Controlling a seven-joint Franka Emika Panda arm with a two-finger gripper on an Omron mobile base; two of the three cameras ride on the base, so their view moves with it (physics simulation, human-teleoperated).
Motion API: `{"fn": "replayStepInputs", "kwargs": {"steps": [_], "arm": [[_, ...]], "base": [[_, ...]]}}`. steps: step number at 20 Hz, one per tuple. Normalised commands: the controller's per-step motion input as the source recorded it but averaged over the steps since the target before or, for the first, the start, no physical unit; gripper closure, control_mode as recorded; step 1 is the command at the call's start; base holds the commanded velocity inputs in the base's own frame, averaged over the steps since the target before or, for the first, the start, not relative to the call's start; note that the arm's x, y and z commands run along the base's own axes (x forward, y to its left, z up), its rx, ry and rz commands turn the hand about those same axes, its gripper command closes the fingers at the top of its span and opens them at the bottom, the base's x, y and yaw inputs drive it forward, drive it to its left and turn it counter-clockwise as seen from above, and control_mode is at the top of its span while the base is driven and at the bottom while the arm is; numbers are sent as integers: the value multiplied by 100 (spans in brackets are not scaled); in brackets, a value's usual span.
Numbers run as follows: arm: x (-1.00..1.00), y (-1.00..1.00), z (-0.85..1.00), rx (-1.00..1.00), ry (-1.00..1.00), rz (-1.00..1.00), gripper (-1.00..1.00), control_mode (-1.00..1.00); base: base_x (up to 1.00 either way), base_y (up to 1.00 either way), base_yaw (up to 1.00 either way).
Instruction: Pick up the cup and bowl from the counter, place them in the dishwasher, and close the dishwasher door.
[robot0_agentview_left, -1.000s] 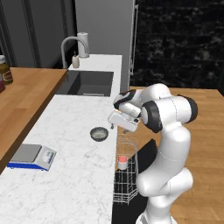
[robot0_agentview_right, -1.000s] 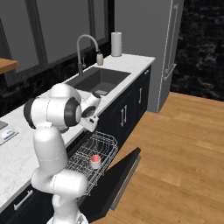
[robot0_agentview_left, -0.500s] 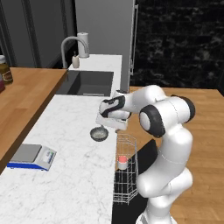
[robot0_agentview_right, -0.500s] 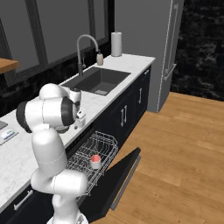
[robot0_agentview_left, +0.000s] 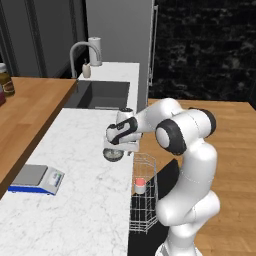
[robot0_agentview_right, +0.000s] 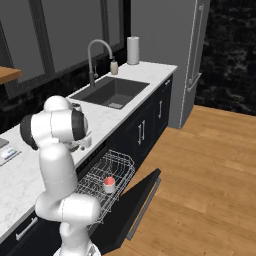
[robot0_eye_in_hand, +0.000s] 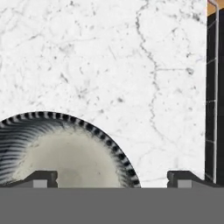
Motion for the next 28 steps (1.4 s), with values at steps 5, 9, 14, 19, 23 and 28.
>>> {"fn": "replayStepInputs", "kwargs": {"steps": [5, 9, 14, 19, 23, 28], "arm": [[0, 7, -22, -7, 0, 0, 100, -100], [0, 0, -2, -1, -5, 0, 100, -100], [-42, -40, -7, 0, -4, -17, 100, -100], [-60, -70, 1, 2, -2, -22, 100, -100], [-76, -86, 12, 8, -1, -8, 100, -100], [-64, -87, 15, 10, -1, -2, 100, -100]], "base": [[0, 0, 0], [0, 0, 0], [0, 0, 0], [0, 0, 0], [0, 0, 0], [0, 0, 0]]}}
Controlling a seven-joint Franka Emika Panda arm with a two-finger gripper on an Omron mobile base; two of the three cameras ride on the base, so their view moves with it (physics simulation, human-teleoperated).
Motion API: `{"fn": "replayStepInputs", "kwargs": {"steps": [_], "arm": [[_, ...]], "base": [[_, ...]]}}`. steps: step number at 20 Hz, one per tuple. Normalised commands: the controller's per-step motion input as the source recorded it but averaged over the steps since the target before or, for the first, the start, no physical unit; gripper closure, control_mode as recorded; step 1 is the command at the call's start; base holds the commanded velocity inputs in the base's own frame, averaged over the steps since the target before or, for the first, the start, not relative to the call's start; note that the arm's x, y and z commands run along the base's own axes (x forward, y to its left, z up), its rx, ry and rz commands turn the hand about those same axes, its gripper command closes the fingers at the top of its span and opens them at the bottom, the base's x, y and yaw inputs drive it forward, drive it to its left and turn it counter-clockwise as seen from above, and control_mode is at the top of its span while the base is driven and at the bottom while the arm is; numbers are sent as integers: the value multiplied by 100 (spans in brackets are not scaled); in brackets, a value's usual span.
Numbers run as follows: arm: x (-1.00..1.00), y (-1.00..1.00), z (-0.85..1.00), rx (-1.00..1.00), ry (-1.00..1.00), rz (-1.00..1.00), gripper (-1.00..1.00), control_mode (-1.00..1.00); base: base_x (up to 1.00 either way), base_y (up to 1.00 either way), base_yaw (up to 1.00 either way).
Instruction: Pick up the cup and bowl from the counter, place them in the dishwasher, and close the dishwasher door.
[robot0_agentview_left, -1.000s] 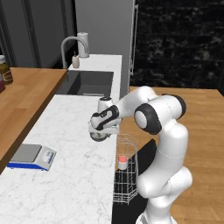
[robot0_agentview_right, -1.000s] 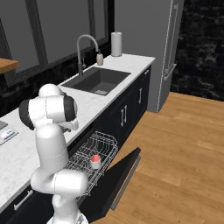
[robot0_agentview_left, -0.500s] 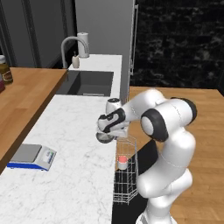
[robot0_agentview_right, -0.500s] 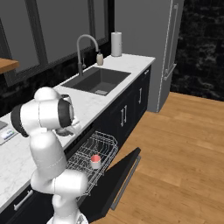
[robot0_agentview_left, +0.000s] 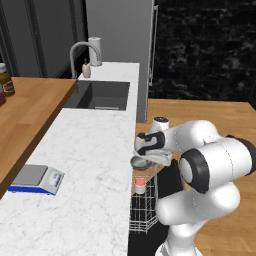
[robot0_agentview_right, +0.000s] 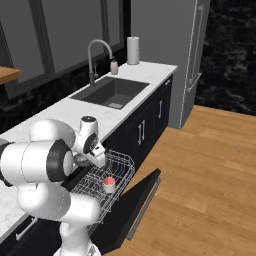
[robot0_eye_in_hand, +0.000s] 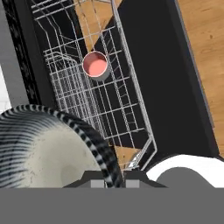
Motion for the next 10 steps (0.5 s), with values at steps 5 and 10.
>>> {"fn": "replayStepInputs", "kwargs": {"steps": [5, 10], "arm": [[-7, -71, 1, 7, 0, 0, 100, -100], [-2, -54, -10, 5, 3, 9, 100, -100]], "base": [[0, 0, 0], [0, 0, 0]]}}
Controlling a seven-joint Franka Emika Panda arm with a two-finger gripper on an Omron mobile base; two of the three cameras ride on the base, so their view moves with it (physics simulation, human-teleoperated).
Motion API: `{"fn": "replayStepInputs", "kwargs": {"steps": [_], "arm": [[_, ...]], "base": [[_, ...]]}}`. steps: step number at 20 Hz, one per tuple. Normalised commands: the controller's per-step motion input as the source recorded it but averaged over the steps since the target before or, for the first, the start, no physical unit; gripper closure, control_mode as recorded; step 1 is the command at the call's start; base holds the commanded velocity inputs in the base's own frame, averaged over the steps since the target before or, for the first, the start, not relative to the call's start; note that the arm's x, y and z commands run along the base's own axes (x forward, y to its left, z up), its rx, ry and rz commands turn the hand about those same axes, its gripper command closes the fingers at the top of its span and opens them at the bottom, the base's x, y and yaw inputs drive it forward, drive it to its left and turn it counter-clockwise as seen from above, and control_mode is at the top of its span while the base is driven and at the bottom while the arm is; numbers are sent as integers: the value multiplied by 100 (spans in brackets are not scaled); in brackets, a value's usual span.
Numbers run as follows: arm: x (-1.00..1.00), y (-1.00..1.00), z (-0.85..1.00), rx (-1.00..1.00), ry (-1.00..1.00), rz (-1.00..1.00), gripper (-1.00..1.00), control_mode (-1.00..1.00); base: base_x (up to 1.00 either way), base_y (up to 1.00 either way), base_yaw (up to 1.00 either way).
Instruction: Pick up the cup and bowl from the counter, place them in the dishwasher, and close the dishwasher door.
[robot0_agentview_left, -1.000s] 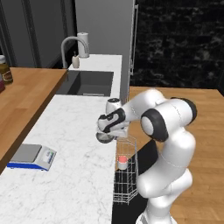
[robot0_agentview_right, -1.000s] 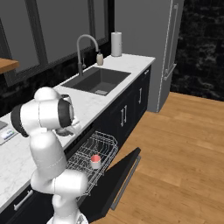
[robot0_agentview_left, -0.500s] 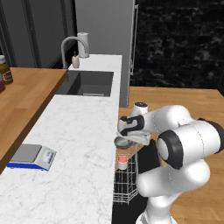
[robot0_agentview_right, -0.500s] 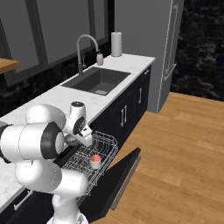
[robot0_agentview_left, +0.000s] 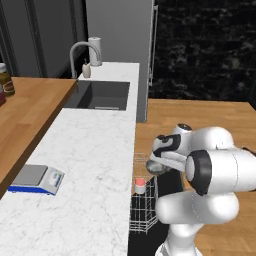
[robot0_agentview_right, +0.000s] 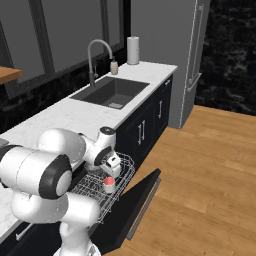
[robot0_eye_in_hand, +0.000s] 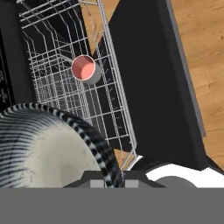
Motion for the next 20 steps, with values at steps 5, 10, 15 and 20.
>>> {"fn": "replayStepInputs", "kwargs": {"steps": [5, 10, 15, 20], "arm": [[0, -42, -26, 6, 7, 16, 100, -100], [0, -27, -22, 28, -1, 13, 100, -100], [0, 0, -13, 41, -14, 6, 100, -100], [3, 11, -27, 17, -5, 7, 100, -100]], "base": [[0, 0, 0], [0, 0, 0], [0, 0, 0], [0, 0, 0]]}}
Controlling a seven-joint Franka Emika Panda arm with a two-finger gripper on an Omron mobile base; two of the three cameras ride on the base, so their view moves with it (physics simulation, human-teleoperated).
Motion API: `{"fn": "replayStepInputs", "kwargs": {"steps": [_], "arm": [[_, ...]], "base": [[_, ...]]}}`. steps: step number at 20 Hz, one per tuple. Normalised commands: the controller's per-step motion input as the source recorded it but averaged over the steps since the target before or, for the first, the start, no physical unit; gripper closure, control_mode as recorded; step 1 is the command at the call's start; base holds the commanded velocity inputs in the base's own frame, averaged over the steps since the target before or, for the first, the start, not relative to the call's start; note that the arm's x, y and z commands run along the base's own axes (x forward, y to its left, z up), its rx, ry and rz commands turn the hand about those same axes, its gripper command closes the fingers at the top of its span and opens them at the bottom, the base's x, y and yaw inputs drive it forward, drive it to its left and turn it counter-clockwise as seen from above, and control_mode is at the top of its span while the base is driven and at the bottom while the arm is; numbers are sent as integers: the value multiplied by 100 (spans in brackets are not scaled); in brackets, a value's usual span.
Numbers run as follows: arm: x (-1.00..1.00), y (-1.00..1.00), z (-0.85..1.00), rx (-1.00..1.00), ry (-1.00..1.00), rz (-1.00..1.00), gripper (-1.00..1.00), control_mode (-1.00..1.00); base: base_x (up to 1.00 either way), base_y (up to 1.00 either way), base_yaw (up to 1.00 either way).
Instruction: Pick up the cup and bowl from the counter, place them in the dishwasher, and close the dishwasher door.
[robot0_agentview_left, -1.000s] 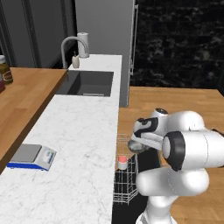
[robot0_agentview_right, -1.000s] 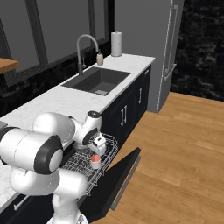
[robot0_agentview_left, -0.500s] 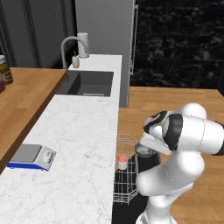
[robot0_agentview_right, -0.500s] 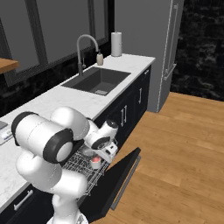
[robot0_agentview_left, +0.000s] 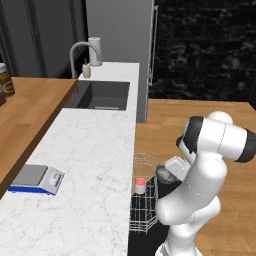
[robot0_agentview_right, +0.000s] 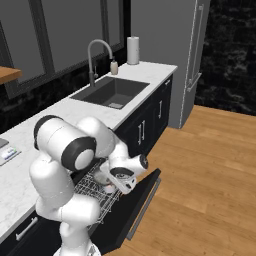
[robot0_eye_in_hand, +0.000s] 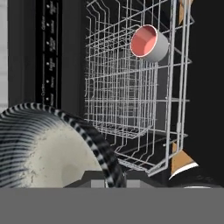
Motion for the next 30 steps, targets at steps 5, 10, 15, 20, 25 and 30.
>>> {"fn": "replayStepInputs", "kwargs": {"steps": [5, 10, 15, 20, 25, 30], "arm": [[19, 25, -9, 0, 0, 1, 100, -100], [6, 22, -43, -1, 0, 2, 100, -100], [1, 22, -43, 0, 0, 3, 100, -100], [0, 28, -36, 0, -1, 4, 100, -100], [18, 34, -50, 0, 0, 5, 100, -100], [26, 16, -61, 0, 0, 10, 100, -100]], "base": [[0, 0, 0], [0, 0, 0], [0, 0, 0], [0, 0, 0], [0, 0, 0], [0, 0, 0]]}}
